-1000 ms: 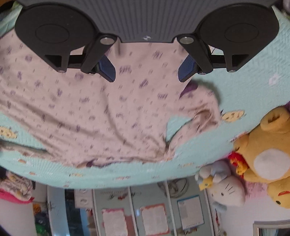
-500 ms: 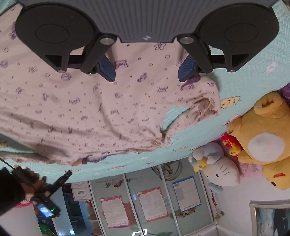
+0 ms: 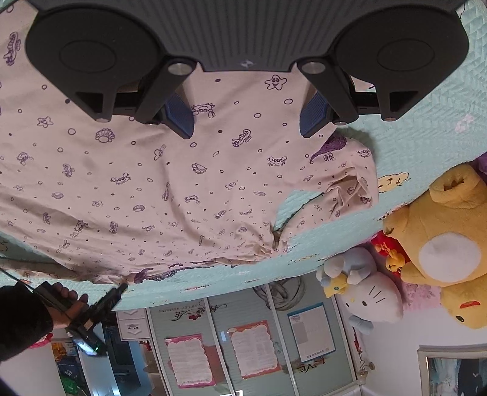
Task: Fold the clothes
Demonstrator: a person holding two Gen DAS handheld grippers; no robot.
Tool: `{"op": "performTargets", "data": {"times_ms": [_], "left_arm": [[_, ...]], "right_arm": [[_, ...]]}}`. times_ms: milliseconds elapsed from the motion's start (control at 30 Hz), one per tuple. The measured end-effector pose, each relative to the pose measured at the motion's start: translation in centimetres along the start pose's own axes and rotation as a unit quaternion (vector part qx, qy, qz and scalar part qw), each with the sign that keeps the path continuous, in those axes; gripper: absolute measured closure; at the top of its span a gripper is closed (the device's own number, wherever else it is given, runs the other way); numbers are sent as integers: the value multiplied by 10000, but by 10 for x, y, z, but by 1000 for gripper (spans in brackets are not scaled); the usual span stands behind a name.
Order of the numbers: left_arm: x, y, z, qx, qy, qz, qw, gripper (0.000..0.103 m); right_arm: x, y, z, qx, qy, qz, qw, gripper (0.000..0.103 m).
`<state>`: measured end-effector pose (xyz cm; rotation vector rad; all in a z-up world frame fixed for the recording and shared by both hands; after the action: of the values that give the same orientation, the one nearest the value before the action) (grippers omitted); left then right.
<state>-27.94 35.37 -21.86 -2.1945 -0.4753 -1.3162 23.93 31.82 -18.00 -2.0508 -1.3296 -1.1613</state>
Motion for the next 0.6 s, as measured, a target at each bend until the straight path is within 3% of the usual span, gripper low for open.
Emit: {"op": "performTargets", "data": {"times_ms": [67, 133, 167, 300, 400, 500, 567, 600], "left_arm": [[0, 0, 0, 6, -5, -6, 10000, 23], [0, 0, 0, 18, 9, 6, 10000, 22], [0, 0, -1, 31, 21, 13, 10000, 22], [2, 0, -3, 104, 104, 28, 9999, 22], [1, 3, -1, 102, 77, 93, 9999, 22], [1, 2, -1, 97, 66, 84, 9999, 22], [1, 1, -1, 80, 60, 45, 9999, 22], [1, 0, -1, 72, 57, 26, 10000, 22]], "right_arm": [[-7, -9, 19, -14, -444, -332, 9985, 56], [-10, -16, 28, -128, -448, -386, 9982, 63], [-9, -18, 29, -171, -382, -297, 9987, 101], [-1, -17, 30, -561, -305, -293, 9975, 100], [15, 21, 34, -955, -155, 416, 9944, 99], [9, 39, 54, -317, -624, 1169, 9907, 91], [5, 33, 49, -566, -367, 1017, 9925, 84], [3, 35, 42, -554, -192, 1288, 9899, 82]]}}
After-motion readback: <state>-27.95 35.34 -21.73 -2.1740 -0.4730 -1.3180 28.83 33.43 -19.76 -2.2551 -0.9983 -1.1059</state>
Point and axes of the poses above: each gripper's, at about its wrist camera, not at the fingertips, and z roughly the way its jaws point, y to its right, x to its top, the point moved 2 cm from there along z, roughly the way its jaws point, and after that the axes turned 5 degrees about y, right-handed, at the moved point
